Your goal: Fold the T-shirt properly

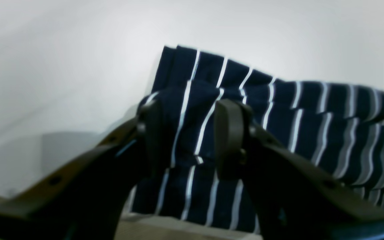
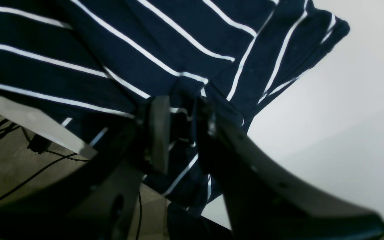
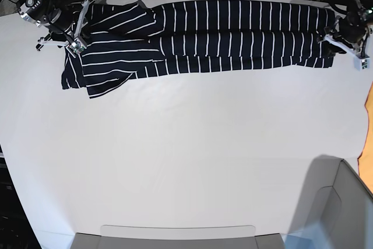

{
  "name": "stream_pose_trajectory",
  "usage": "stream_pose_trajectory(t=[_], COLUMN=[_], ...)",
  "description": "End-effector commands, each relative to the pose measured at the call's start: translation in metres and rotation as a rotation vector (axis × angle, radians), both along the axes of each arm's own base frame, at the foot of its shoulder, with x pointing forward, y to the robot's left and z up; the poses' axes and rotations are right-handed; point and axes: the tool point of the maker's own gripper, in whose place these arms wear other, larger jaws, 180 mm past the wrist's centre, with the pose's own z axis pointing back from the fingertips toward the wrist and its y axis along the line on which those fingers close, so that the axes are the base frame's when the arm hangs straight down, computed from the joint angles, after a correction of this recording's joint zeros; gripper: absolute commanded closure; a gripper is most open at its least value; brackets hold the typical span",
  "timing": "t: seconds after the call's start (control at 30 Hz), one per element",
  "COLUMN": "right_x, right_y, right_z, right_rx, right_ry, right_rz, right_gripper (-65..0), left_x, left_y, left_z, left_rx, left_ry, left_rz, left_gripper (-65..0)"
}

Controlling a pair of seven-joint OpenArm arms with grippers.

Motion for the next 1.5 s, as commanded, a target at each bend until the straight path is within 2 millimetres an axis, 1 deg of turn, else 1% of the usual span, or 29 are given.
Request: stream_pose_trajectory(t=[0.0, 0.07, 0.17, 0.2, 0.37, 0.43, 0.47, 0.57, 0.63, 0.67, 0.73, 0.83, 0.9, 0.93, 1.0, 1.07, 1.17, 1.2, 1.3, 1.37, 1.43, 1.47], right_x=[0.004, 0.008, 0.008, 0.008, 0.009, 0.011, 0.011, 0.012, 0.012, 0.012, 0.012, 0.011, 0.011, 0.011, 0.013, 0.017, 0.018, 0.018, 0.018, 0.018, 0.017, 0.017], right_y=[-0.001, -0.001, -0.006, -0.007, -0.009, -0.011, -0.011, -0.012, -0.012, -0.012, -0.012, -0.013, -0.013, -0.013, -0.013, -0.013, -0.013, -0.013, -0.014, -0.014, -0.013, -0.013], right_z=[0.006, 0.009, 0.007, 0.007, 0.008, 0.01, 0.01, 0.01, 0.01, 0.01, 0.01, 0.008, 0.008, 0.008, 0.009, 0.011, 0.013, 0.013, 0.013, 0.013, 0.012, 0.012], right_rx=[-0.005, -0.005, -0.015, -0.022, -0.03, -0.038, -0.038, -0.039, -0.039, -0.039, -0.039, -0.039, -0.039, -0.039, -0.039, -0.039, -0.044, -0.044, -0.046, -0.045, -0.043, -0.043], right_ry=[-0.022, -0.035, -0.025, -0.023, -0.023, -0.029, -0.029, -0.03, -0.03, -0.03, -0.03, -0.026, -0.026, -0.026, -0.032, -0.041, -0.048, -0.048, -0.047, -0.047, -0.046, -0.046], right_rz=[0.015, 0.015, 0.015, 0.02, 0.025, 0.03, 0.03, 0.03, 0.03, 0.03, 0.03, 0.027, 0.027, 0.027, 0.027, 0.027, 0.027, 0.027, 0.026, 0.025, 0.025, 0.025], right_gripper=[-16.8, -17.4, -17.5, -17.5, -17.5, -17.5, -17.4, -17.4, -17.4, -17.4, -17.4, -17.4, -17.4, -17.4, -17.4, -17.4, -17.4, -17.4, -17.4, -17.5, -17.5, -17.5], left_x=[0.004, 0.0, -0.011, -0.014, -0.015, -0.015, -0.015, -0.019, -0.024, -0.027, -0.035, -0.054, -0.06, -0.056, -0.037, -0.023, -0.005, 0.002, 0.025, 0.035, 0.043, 0.045], left_y=[0.014, 0.021, 0.028, 0.029, 0.028, 0.024, 0.019, 0.003, -0.01, -0.013, -0.016, -0.018, -0.016, -0.017, -0.016, -0.018, -0.021, -0.023, -0.022, -0.023, -0.021, -0.017], left_z=[0.012, 0.008, -0.011, -0.015, -0.016, -0.021, -0.025, -0.045, -0.065, -0.073, -0.089, -0.117, -0.125, -0.127, -0.125, -0.121, -0.105, -0.099, -0.068, -0.054, -0.039, -0.031], left_rx=[0.013, -0.024, -0.091, -0.098, -0.1, -0.102, -0.11, -0.146, -0.174, -0.178, -0.179, -0.192, -0.197, -0.203, -0.211, -0.221, -0.208, -0.2, -0.141, -0.117, -0.095, -0.083], left_ry=[-0.037, -0.043, -0.005, 0.004, 0.01, 0.023, 0.036, 0.085, 0.119, 0.138, 0.184, 0.252, 0.273, 0.271, 0.239, 0.23, 0.184, 0.162, 0.096, 0.061, 0.021, 0.001], left_rz=[0.026, 0.069, 0.124, 0.132, 0.129, 0.117, 0.103, 0.074, 0.057, 0.046, 0.028, 0.036, 0.053, 0.054, 0.061, 0.052, 0.017, -0.001, -0.074, -0.105, -0.115, -0.108], left_gripper=[-26.7, -26.8, -26.8, -26.8, -26.8, -26.8, -26.8, -26.8, -26.7, -26.7, -26.7, -26.7, -26.7, -26.7, -26.7, -26.6, -26.5, -25.9, -22.4, -21.3, -21.4, -21.4])
